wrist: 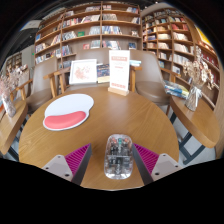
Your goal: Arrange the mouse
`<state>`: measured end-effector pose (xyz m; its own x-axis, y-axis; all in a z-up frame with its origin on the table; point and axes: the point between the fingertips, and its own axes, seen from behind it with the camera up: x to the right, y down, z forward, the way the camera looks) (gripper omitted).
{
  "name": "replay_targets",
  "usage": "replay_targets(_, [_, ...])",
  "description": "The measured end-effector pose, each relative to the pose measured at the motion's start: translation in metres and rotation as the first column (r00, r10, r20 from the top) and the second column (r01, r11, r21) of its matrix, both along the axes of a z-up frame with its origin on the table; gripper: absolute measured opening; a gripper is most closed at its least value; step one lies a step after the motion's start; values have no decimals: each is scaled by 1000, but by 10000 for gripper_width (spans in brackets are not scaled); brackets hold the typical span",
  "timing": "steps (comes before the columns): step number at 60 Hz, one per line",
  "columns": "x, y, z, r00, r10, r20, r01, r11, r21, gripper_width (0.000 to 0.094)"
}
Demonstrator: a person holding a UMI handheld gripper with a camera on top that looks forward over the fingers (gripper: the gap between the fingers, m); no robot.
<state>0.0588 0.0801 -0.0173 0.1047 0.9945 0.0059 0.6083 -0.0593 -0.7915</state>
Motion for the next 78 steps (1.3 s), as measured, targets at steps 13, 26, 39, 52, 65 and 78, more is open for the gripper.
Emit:
replay_targets(13, [-1,3,0,1000,-8,-14,8,1000,2,689])
replay_targets(26, [-13,-1,33,999,-34,-16,34,999,-9,430])
replay_targets(39, [-86,-61,145,986,65,-154,-68,998,-17,430])
replay_targets(52, [-175,-129,146,980,121,-161,-127,992,-27,429])
replay_targets(65, [-222,-160,60,992,126,-27,-127,991,-46,429])
replay_targets(78, [-226,-161,21,993,120,13,-119,993,-23,465])
